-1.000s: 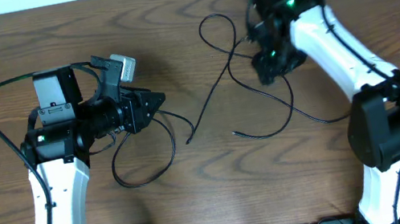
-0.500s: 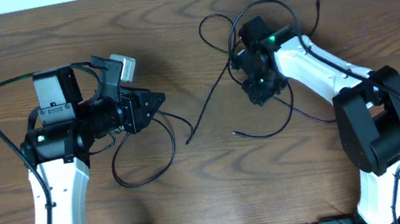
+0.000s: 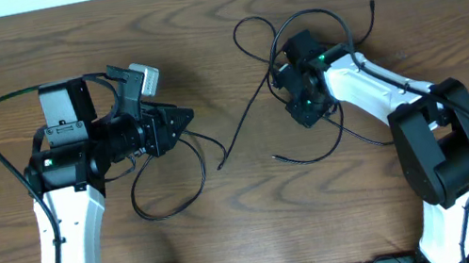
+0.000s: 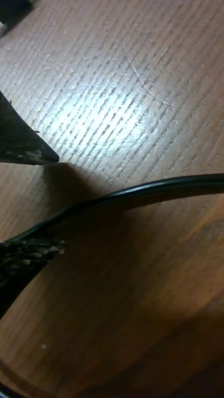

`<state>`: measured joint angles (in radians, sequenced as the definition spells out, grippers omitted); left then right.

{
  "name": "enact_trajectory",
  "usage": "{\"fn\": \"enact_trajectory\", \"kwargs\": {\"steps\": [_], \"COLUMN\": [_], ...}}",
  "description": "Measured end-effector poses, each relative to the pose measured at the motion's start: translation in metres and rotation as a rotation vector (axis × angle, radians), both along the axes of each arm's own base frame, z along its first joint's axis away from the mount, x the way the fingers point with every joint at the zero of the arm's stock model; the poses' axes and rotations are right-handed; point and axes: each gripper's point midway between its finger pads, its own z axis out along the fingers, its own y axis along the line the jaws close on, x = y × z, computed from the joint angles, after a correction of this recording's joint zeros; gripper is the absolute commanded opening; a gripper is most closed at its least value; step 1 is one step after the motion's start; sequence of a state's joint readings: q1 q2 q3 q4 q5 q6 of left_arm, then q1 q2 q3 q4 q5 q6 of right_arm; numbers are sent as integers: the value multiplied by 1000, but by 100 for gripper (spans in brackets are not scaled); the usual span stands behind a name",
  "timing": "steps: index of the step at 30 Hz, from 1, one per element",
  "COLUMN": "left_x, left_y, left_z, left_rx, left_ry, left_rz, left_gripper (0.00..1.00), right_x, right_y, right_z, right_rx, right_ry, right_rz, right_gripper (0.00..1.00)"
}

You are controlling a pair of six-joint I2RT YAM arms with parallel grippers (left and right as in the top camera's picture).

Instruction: Untangle cables

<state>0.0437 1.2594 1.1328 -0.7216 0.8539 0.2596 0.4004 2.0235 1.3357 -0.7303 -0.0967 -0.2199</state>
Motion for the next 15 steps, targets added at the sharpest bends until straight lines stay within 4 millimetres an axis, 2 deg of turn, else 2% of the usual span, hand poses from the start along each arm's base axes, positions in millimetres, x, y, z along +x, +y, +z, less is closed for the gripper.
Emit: {"fn": "enact_trajectory", "kwargs": {"steps": [2, 4, 8, 12, 14, 15], "left_x": [0, 0, 0, 0, 0, 0], "left_y": [0, 0, 0, 0, 0, 0], "left_z": [0, 0, 0, 0, 0, 0], "left_rx": [0, 0, 0, 0, 0, 0], "left_ry": [0, 0, 0, 0, 0, 0], "left_rz": [0, 0, 0, 0, 0, 0], "left_gripper": [41, 41, 41, 41, 41, 41], "right_x": [1, 3, 2, -16, -25, -21], "right_y": [0, 0, -1, -8, -16, -17], "right_z": [0, -1, -1, 2, 17, 29], "right_rx": [4, 5, 7, -27, -75, -86], "right_ry": [-12, -27, -24, 62, 126, 125], "right_rz": [1, 6, 0, 0, -2, -5], "right_gripper": [21, 1, 1, 1, 1, 1]}}
